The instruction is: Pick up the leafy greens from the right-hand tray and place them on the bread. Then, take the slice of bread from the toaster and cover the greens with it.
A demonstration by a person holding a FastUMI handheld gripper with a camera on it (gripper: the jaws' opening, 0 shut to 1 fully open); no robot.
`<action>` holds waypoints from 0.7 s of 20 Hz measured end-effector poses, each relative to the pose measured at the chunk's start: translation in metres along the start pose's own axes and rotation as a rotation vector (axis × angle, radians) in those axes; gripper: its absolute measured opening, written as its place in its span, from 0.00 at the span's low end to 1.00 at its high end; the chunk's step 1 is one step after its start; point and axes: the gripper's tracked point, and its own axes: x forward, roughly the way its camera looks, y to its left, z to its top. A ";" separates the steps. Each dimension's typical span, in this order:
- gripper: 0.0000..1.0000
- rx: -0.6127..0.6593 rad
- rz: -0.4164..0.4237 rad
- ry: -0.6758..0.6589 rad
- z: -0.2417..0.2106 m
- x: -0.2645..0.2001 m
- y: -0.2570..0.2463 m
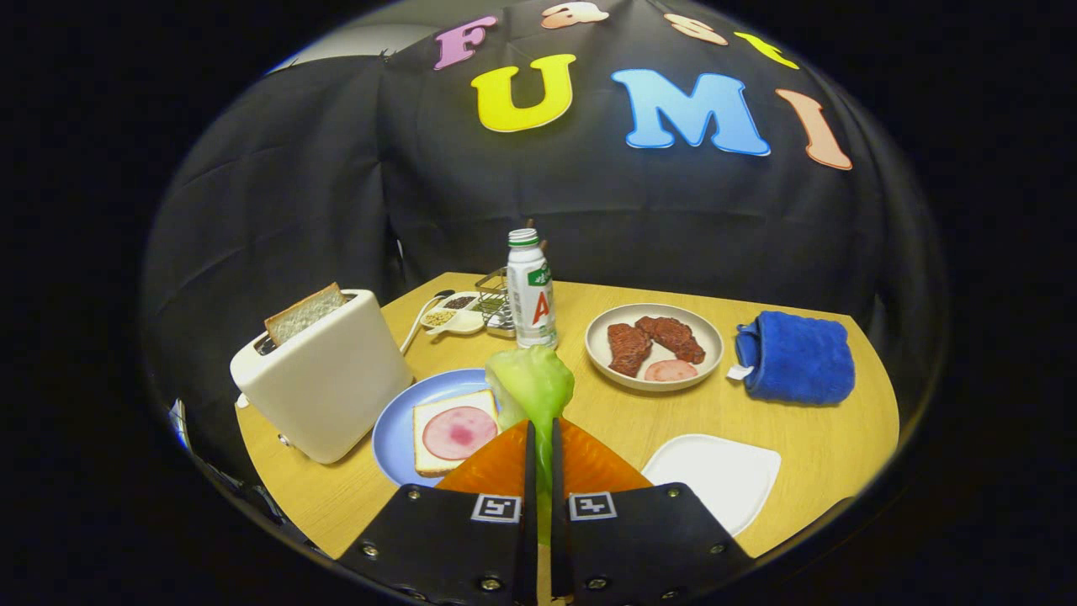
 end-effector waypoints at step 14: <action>0.07 -0.100 0.071 0.022 -0.003 0.067 0.082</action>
